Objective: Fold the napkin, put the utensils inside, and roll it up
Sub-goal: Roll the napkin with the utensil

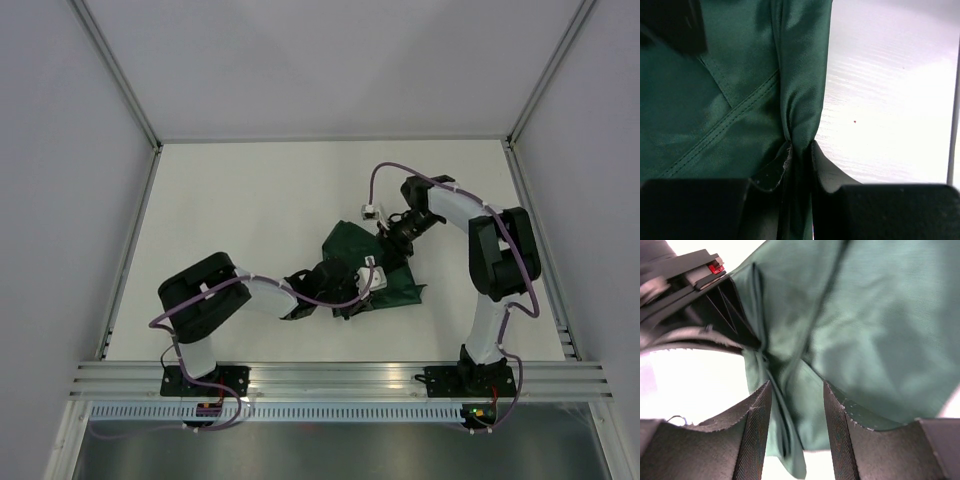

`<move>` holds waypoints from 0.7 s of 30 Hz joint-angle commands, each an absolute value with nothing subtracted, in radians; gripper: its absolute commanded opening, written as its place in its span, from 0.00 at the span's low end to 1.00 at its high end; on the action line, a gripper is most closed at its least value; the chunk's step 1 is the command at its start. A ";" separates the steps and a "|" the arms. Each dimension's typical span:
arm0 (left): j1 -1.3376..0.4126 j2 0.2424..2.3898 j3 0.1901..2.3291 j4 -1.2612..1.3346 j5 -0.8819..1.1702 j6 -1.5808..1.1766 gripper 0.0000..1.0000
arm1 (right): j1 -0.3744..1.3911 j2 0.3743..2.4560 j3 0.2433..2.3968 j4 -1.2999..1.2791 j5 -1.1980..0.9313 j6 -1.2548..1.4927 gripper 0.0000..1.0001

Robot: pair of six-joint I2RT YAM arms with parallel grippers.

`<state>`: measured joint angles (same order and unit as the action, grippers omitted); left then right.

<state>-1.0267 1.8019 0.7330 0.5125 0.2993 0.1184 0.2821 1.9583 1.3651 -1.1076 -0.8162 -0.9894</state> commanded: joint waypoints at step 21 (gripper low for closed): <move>-0.746 2.149 0.919 0.213 0.894 -0.173 0.02 | 0.261 1.207 0.698 -0.500 -0.671 -1.023 0.64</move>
